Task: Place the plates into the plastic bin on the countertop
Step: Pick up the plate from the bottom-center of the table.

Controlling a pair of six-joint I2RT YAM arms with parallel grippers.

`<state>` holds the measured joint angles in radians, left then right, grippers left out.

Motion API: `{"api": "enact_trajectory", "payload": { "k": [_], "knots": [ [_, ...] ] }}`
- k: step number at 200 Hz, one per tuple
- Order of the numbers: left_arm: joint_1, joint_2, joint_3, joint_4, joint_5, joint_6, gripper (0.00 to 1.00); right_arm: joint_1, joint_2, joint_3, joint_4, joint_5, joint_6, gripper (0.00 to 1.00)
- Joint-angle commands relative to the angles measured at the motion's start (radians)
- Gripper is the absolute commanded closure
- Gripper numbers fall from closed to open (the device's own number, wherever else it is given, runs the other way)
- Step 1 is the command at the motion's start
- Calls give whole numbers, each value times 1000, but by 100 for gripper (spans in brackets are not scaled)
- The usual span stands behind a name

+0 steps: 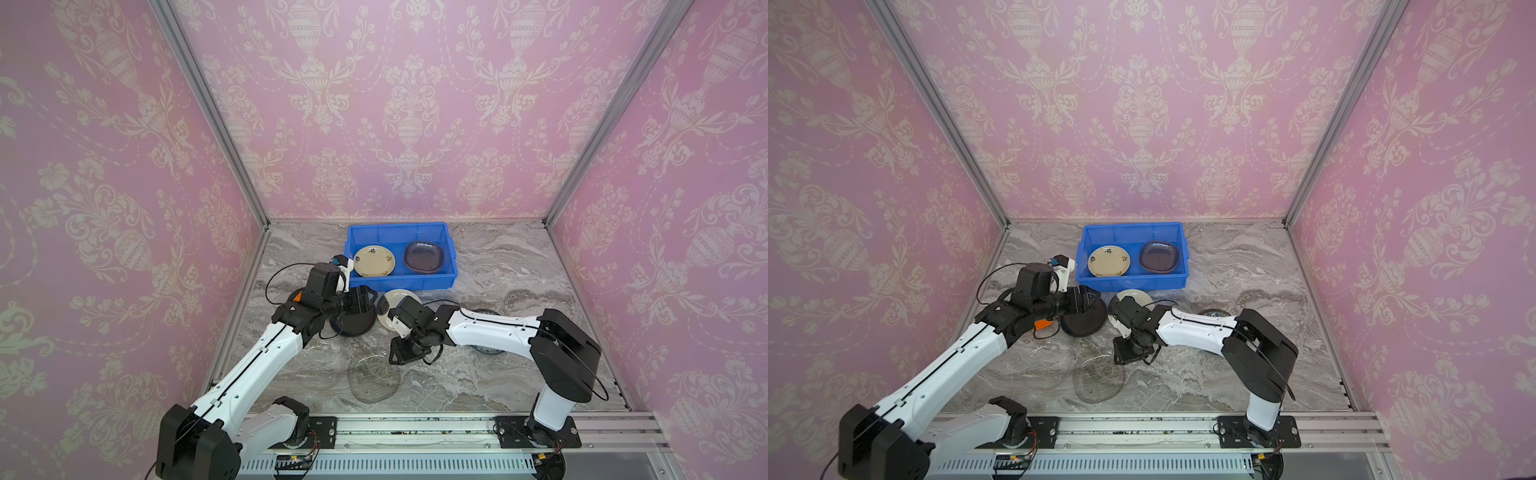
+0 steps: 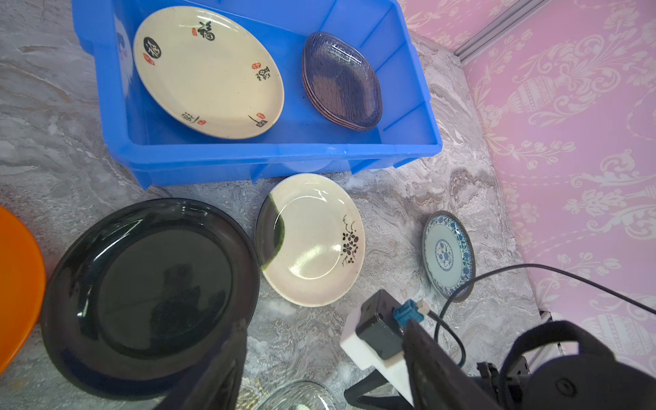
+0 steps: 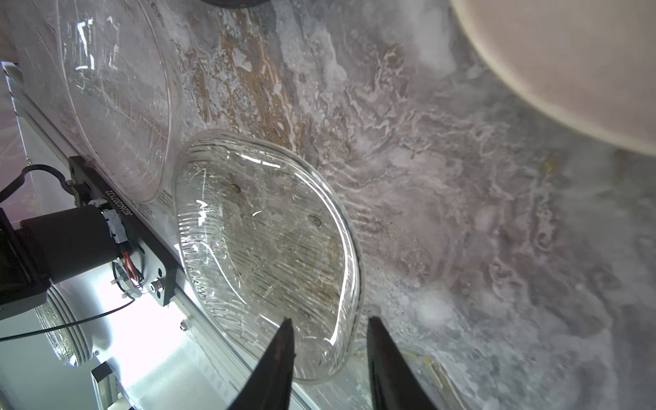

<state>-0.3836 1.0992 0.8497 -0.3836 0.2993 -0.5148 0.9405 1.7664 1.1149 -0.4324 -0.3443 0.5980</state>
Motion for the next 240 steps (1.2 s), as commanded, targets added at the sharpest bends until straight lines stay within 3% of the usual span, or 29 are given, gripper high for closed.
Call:
{"api": "enact_trajectory", "payload": {
  "k": [1, 113, 144, 159, 172, 211, 240],
  "knots": [
    [-5, -16, -22, 5, -19, -23, 28, 2, 14, 15, -32, 10, -6, 63],
    [-5, 0, -55, 41, -14, -31, 29, 8, 109, 49, -49, -51, -27, 68],
    [-5, 13, -54, 42, -11, -27, 29, 7, 111, 49, -45, -55, -24, 78],
    [-5, 19, -48, 41, -8, -23, 29, 7, 104, 49, -50, -49, -24, 91],
    [-5, 25, -39, 38, -6, -18, 29, 8, 86, 43, -63, -41, -25, 100],
    [-5, 59, 14, 43, 11, 14, 29, -1, -49, 19, -177, 46, -53, 100],
    [-18, 89, 26, 124, 103, 4, 29, -54, -183, 8, -307, 124, -61, 100]
  ]
}}
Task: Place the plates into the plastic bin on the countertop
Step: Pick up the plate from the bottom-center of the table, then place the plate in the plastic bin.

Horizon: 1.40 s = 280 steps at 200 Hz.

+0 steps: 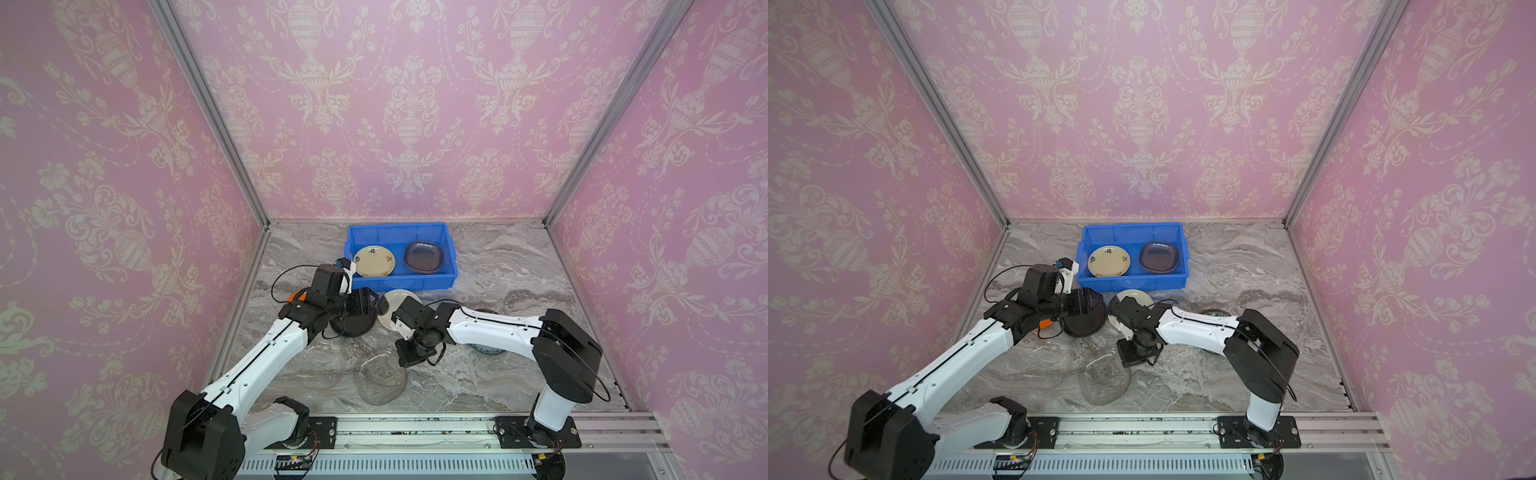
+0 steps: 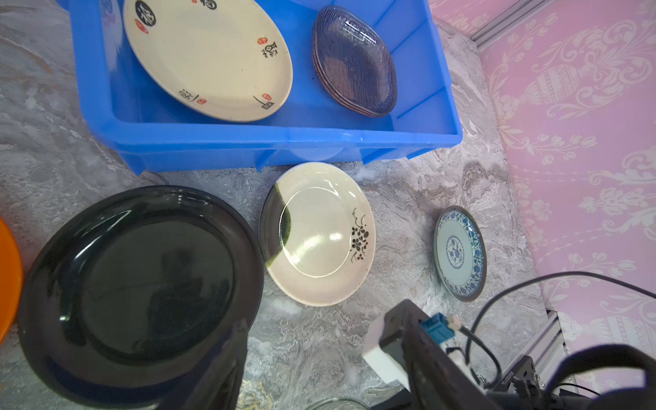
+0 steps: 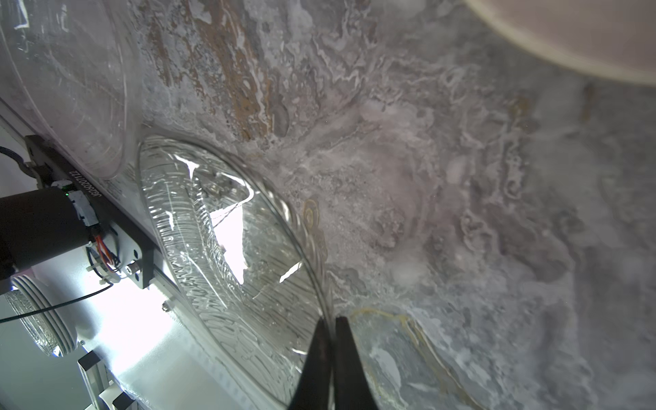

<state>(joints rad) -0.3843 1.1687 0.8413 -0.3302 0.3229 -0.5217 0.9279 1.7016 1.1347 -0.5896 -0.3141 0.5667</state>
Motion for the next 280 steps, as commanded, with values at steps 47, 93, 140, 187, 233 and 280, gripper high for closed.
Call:
{"api": "enact_trajectory", "payload": {
  "k": [47, 93, 140, 187, 233, 280],
  "knots": [
    [-103, 74, 7, 182, 89, -25, 31, -224, -296, -92, -190, 160, -10, 100],
    [-181, 136, -9, 242, 84, -66, 34, -338, -369, -145, -113, 153, 59, 100],
    [-194, 174, -16, 257, 96, -78, 35, -394, -411, -152, -47, 140, 103, 100],
    [-194, 219, -19, 292, 115, -92, 37, -410, -424, -145, 2, 87, 114, 100],
    [-194, 260, -9, 311, 132, -103, 51, -411, -425, -128, 11, 62, 112, 100],
    [-195, 282, 2, 301, 121, -95, 75, -414, -421, -132, 9, 80, 101, 100]
  ]
}}
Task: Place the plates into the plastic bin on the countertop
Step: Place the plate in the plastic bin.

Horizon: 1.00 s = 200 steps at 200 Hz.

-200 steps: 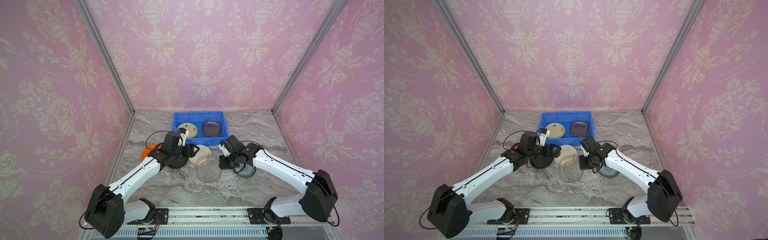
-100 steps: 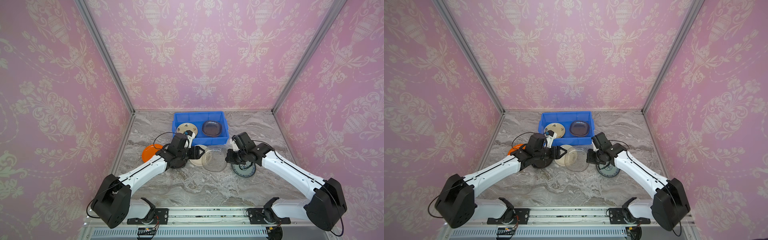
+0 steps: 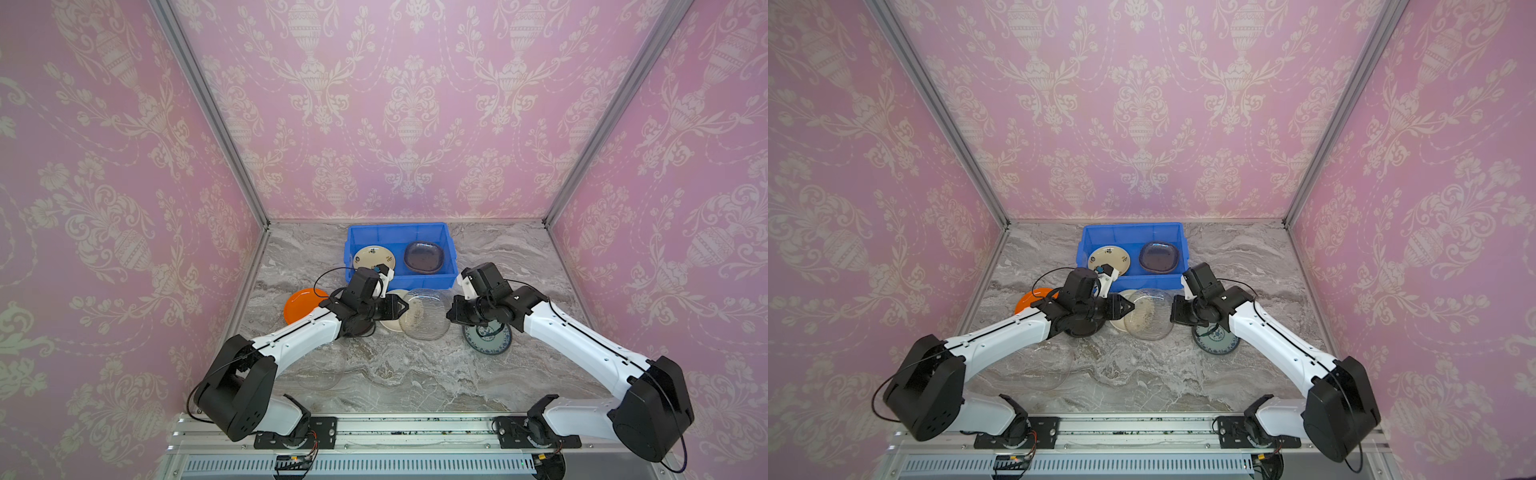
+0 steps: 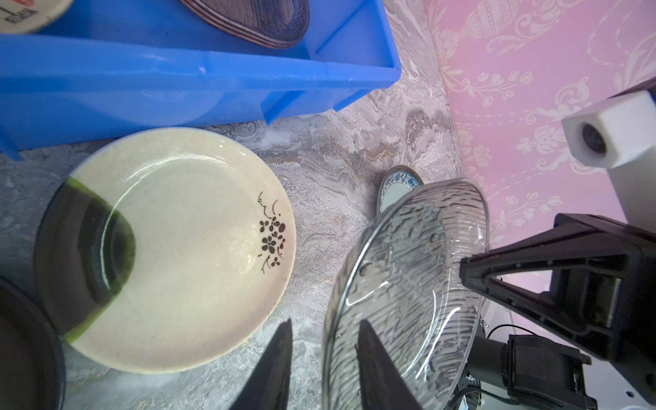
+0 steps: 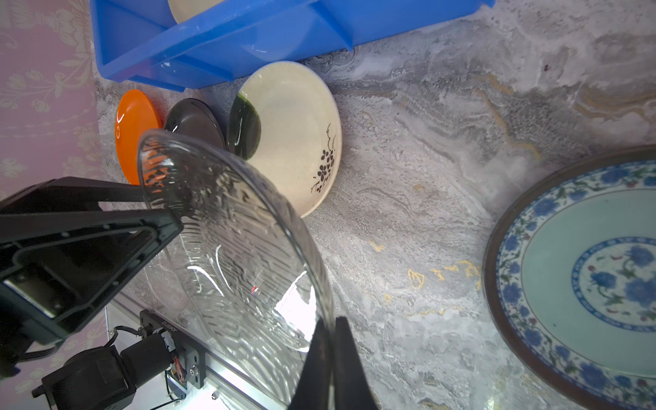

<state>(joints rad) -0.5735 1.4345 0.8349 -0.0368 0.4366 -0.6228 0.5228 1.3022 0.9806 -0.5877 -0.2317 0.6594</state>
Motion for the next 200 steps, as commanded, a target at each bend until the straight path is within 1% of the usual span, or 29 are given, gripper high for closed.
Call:
{"api": "enact_trajectory", "payload": {
  "k": [1, 43, 50, 58, 74, 92, 115, 134, 141, 172, 190, 200],
  "knots": [
    [-6, 17, 9, 8, 7, 6, 76, -9, -21, 22, 6, -2, 9, 100],
    [-5, 21, 40, -33, -10, 28, 96, -10, -9, 33, 3, 19, 1, 100],
    [-5, 22, 53, -47, -17, 37, 100, -13, -5, 40, 0, 25, -1, 97],
    [-5, 25, 69, -64, -26, 46, 100, -18, -2, 49, -6, 29, -6, 92],
    [-2, 35, 115, -87, -34, 60, 100, -29, 4, 68, -15, 37, -15, 88],
    [3, 65, 189, -130, -47, 81, 100, -52, 9, 93, -29, 51, -22, 77],
    [15, 126, 339, -251, -96, 147, 100, -95, 7, 133, -76, 82, -41, 55],
    [42, 191, 462, -308, -110, 175, 100, -147, -15, 156, -94, 91, -46, 40],
    [56, 219, 504, -323, -108, 179, 100, -174, -25, 160, -95, 85, -46, 37],
    [100, 385, 741, -411, -135, 211, 100, -271, -47, 182, -94, 52, -47, 35],
    [122, 505, 889, -460, -125, 220, 100, -305, -43, 184, -88, 32, -45, 35],
    [132, 577, 995, -505, -125, 230, 100, -317, -36, 184, -84, 21, -43, 36]
  ]
}}
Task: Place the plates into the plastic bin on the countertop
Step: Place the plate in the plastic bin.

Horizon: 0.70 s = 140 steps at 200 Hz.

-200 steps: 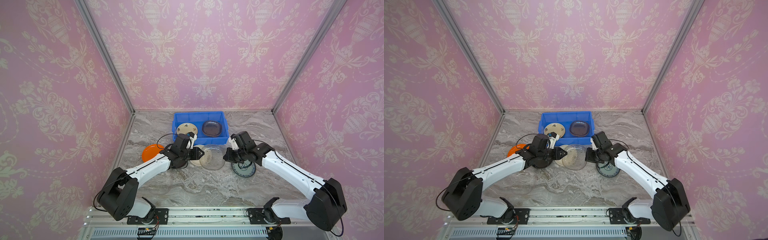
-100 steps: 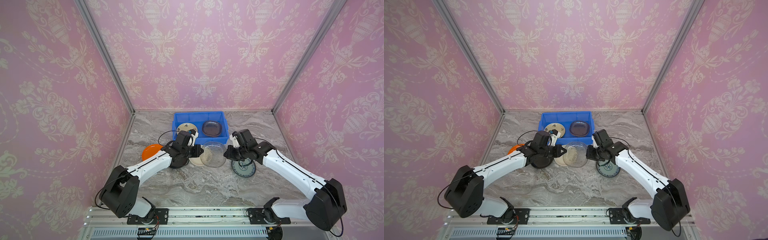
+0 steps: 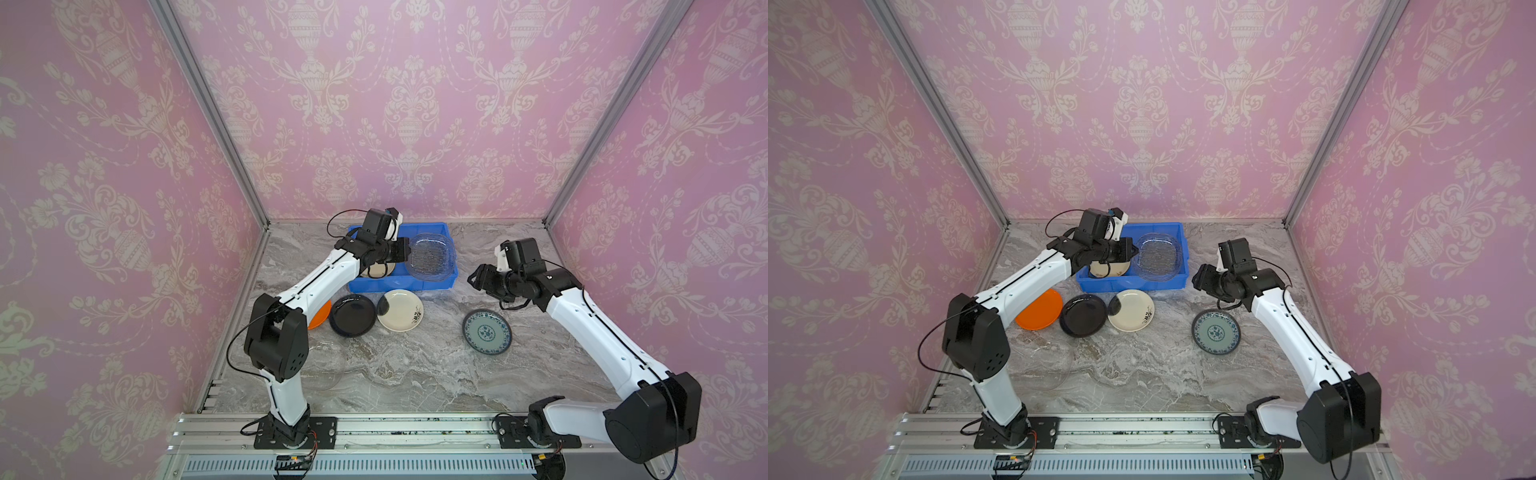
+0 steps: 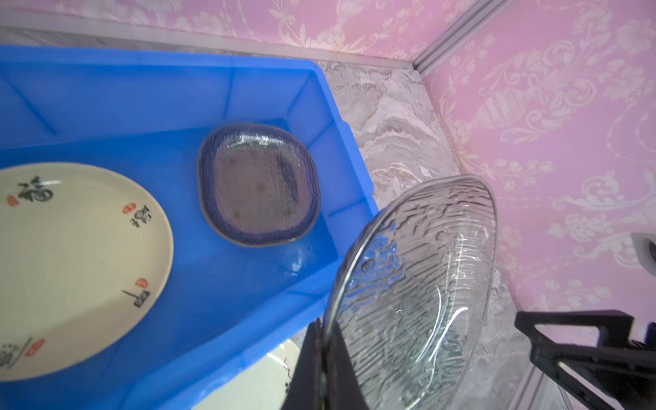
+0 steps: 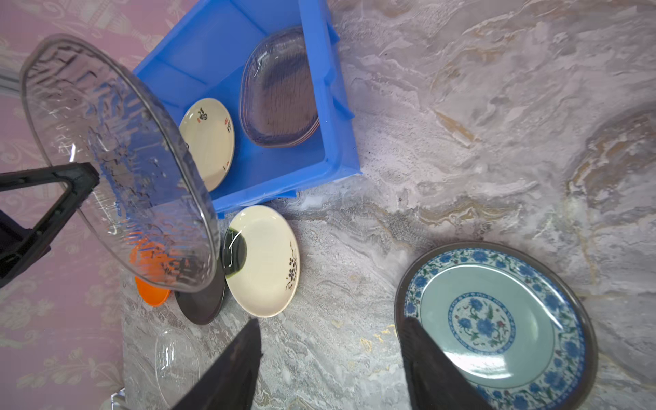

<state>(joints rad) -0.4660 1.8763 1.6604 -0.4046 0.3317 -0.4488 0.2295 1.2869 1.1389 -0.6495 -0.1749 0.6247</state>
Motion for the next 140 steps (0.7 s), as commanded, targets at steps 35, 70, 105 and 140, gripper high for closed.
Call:
{"api": "enact_trajectory", "payload": {
  "k": [35, 70, 105, 140],
  "knots": [
    [50, 391, 562, -340, 0, 133, 100, -55, 3, 67, -18, -64, -11, 36],
    [57, 656, 1023, -610, -17, 216, 100, -75, 11, 81, -30, -69, -20, 36],
    [70, 740, 1098, -630, -3, 201, 100, -85, 9, 68, -18, -76, -9, 36],
    [73, 735, 1010, -568, -5, 195, 100, -87, 23, 65, -9, -84, -3, 36]
  ]
}}
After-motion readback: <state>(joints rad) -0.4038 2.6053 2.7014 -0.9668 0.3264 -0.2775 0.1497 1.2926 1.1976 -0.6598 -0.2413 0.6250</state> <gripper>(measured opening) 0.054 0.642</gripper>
